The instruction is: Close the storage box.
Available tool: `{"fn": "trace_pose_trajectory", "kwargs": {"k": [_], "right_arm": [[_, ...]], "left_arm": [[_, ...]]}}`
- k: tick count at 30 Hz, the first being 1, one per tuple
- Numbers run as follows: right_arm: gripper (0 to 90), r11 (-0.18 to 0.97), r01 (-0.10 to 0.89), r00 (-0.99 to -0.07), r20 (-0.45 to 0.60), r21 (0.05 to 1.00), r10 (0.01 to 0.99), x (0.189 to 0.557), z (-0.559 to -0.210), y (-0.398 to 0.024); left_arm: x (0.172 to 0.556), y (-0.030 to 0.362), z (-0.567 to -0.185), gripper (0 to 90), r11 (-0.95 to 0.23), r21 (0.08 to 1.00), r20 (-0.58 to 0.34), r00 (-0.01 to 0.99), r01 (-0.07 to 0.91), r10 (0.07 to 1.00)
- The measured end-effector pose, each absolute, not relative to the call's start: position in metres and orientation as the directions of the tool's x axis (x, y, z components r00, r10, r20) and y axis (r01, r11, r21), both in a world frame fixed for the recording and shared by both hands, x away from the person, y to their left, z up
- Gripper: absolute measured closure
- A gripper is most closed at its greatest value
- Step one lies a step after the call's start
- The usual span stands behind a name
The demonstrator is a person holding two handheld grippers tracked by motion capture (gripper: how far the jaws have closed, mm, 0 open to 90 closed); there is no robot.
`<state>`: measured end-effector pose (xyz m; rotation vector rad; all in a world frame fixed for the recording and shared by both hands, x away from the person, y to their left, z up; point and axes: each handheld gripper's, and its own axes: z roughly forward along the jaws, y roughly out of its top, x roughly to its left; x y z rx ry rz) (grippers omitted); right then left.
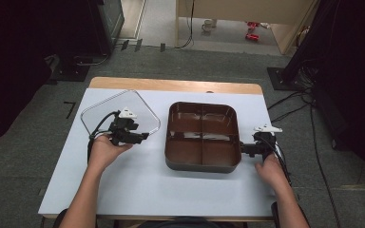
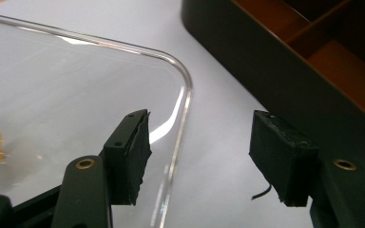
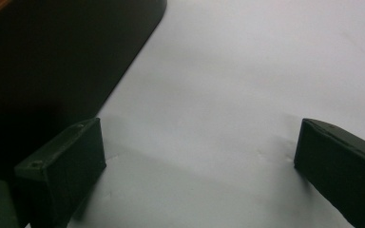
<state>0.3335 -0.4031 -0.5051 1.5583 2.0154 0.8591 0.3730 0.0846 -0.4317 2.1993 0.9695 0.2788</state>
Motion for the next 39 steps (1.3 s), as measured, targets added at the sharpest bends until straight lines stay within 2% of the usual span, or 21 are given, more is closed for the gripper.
{"fn": "trace_pose_trajectory", "kwargs": {"k": [21, 24, 39], "right_arm": [[2.2, 0.167, 0.686, -0.261, 0.025, 0.708, 0.965, 0.334, -0.505, -0.403], [2.2, 0.166, 0.685, -0.261, 0.026, 0.709, 0.965, 0.334, -0.505, -0.403], [2.2, 0.166, 0.686, -0.261, 0.026, 0.709, 0.965, 0.334, -0.505, -0.403]], "left_arm": [[0.419, 0.118, -0.435, 42.2, -0.397, 0.697, -0.076, 0.612, 0.597, 0.787], [0.430, 0.126, -0.437, 45.0, -0.402, 0.694, -0.040, 0.590, 0.597, 0.807], [0.450, 0.140, -0.452, 40.7, -0.392, 0.686, -0.014, 0.550, 0.613, 0.835]]}}
